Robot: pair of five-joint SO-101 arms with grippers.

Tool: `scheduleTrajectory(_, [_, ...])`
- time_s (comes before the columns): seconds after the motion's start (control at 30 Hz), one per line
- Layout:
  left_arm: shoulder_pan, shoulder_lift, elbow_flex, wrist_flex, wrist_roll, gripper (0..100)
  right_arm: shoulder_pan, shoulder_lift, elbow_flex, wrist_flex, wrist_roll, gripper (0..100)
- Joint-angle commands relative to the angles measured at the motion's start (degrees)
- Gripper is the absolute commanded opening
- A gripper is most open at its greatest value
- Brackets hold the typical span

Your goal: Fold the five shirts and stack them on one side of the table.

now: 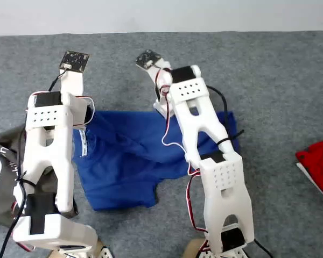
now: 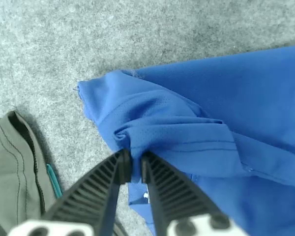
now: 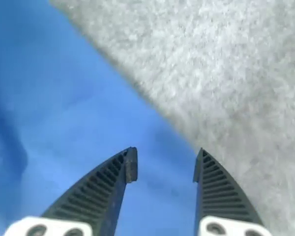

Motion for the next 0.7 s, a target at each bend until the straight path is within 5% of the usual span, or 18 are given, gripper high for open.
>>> scheduleTrajectory(0.0, [0.00, -0.44, -0.22, -0.70, 0.00, 1, 0.13, -0.92, -9.67, 10.86, -0.88, 19.8])
scheduleTrajectory(0.17, [0.00, -0.44, -0.22, -0.79, 0.00, 1, 1.71, -3.82, -10.02, 13.85, -0.88, 19.8])
scheduleTrajectory(0.67, [0.26, -0.44, -0.22, -0.88, 0.00, 1, -1.98, -22.46, 30.42, 13.58, 2.29, 20.1])
